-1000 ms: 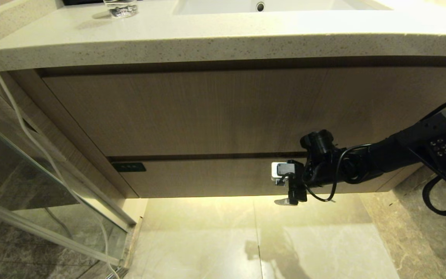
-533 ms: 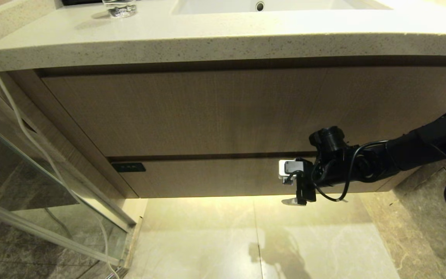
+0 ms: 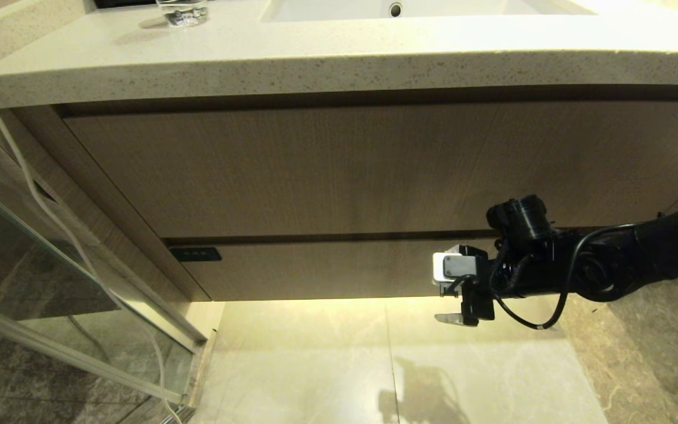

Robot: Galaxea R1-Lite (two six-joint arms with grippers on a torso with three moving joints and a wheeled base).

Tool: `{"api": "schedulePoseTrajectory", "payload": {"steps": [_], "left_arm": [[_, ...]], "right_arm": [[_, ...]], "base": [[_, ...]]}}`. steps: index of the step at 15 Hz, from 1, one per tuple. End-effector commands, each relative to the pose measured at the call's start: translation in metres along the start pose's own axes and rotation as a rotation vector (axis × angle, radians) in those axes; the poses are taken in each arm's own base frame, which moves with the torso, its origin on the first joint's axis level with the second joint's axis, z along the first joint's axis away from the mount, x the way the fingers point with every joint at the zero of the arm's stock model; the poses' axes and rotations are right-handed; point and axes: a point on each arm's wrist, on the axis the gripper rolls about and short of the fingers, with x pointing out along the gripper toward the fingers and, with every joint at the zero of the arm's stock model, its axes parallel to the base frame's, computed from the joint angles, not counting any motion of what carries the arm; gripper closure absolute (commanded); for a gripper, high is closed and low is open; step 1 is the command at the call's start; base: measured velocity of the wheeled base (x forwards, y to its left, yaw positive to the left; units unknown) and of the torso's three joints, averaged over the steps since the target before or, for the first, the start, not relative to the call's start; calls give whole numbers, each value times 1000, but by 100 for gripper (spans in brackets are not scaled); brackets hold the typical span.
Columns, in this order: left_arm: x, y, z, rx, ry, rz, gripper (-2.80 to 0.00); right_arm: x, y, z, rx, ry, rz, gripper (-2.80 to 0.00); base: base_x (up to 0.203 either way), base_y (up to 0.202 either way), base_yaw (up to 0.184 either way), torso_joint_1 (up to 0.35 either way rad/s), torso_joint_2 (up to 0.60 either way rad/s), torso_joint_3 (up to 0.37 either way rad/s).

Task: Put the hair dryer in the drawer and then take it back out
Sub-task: Pull open the drawer

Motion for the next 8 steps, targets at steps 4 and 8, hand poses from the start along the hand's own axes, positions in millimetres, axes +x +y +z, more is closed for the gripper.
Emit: {"api": "schedulePoseTrajectory", "payload": {"steps": [4,8], "left_arm": [[0,0,0,0,1,0,0],[0,0,0,0,0,1,0]], "right_arm": [[15,8,23,-80,46,-155,-280],[30,9,20,-85,42,-160,-280]], "base": [[0,0,0,0,0,0],[0,0,0,0,0,0]]}}
